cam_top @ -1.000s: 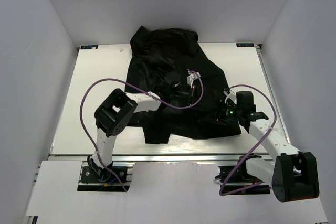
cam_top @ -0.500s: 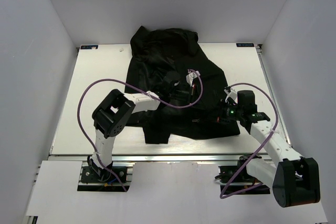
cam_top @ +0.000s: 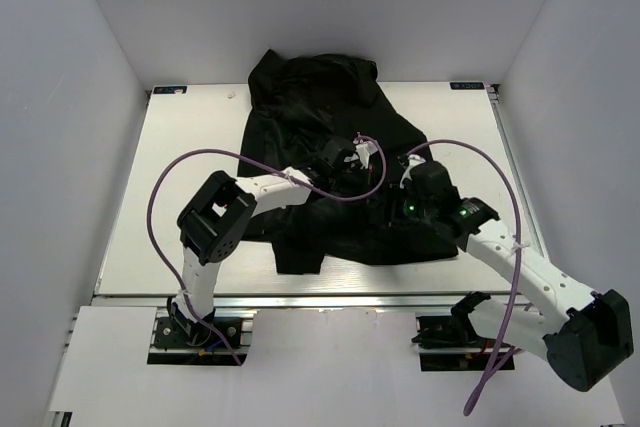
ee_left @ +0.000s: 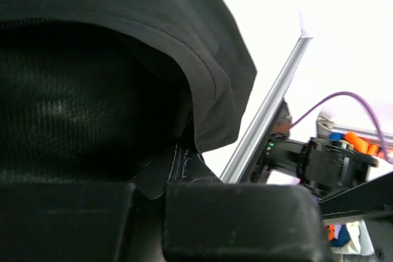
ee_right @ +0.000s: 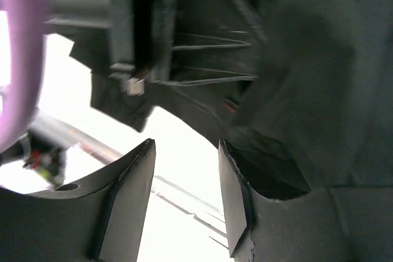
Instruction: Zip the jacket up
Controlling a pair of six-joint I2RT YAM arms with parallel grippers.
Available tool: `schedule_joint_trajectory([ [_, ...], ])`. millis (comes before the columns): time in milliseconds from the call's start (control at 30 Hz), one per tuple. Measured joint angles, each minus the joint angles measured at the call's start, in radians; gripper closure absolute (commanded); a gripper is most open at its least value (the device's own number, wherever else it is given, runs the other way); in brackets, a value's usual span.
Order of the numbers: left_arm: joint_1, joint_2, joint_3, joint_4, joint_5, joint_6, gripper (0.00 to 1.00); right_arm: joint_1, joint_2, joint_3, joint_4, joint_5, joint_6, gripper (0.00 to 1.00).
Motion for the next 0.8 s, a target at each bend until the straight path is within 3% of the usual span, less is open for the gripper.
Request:
schedule_joint_trajectory([
  [167, -0.018, -0.001, 0.018, -0.071, -0.047, 0.012, 1.0, 0.096, 0.047, 0.015, -0.075, 0.204, 0.092, 0.49],
  [400, -0.017, -0.014, 0.02, -0.125, -0.074, 0.018, 1.0, 0.187, 0.134, 0.021, -0.102, 0.358, 0.175, 0.49],
  [800, -0.023, -0.049, 0.032, -0.154, -0.091, 0.019, 1.0, 0.2, 0.172, -0.021, -0.035, 0.403, 0.209, 0.51],
])
